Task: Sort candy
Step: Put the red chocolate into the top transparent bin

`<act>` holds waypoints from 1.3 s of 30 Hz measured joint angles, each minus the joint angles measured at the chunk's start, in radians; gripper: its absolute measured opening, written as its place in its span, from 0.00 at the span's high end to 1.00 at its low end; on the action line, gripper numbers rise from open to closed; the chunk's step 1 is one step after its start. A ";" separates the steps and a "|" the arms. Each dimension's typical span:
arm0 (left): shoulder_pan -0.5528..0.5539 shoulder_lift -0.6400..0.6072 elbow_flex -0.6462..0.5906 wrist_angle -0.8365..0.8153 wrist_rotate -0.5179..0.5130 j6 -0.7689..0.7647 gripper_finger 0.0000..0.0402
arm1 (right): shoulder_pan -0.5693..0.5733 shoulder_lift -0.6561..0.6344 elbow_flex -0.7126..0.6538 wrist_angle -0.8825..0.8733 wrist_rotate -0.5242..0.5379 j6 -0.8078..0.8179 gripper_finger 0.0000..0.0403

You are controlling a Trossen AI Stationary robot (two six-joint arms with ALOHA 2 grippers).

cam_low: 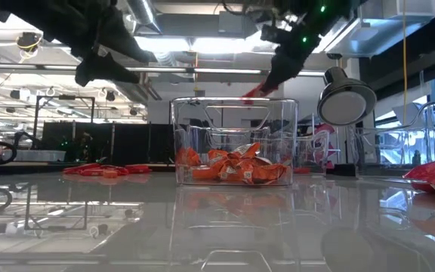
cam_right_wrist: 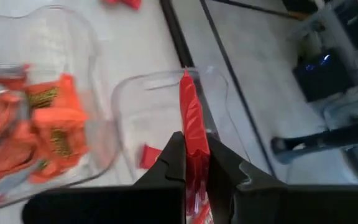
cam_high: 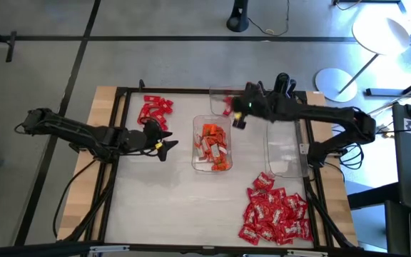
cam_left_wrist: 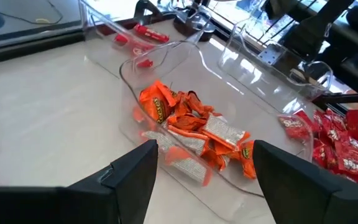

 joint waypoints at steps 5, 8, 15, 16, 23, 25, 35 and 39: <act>0.000 0.001 -0.027 0.004 0.000 -0.054 0.37 | -0.154 0.016 0.001 0.065 -0.165 0.071 0.93; 0.000 0.005 -0.032 -0.001 0.000 -0.075 0.37 | -0.216 0.019 0.001 0.062 -0.193 0.178 0.90; 0.008 0.005 -0.033 0.002 -0.003 -0.078 0.37 | -0.278 0.028 0.001 0.045 -0.212 0.263 0.74; 0.011 0.005 -0.033 0.002 -0.003 -0.079 0.37 | -0.277 0.029 0.001 0.045 -0.212 0.263 0.71; 0.053 0.005 -0.033 -0.080 -0.012 -0.101 0.37 | -0.238 0.019 0.001 0.005 -0.218 0.269 0.52; 0.101 0.005 -0.033 -0.159 -0.016 -0.142 0.37 | -0.214 0.017 0.001 -0.025 -0.253 0.282 0.50; 0.482 0.082 -0.033 -0.451 0.160 -0.110 0.37 | -0.051 0.017 0.001 -0.003 -0.350 0.261 0.48; 0.610 0.155 -0.033 -0.428 0.270 0.003 0.37 | -0.007 0.025 0.001 0.004 -0.343 0.243 0.48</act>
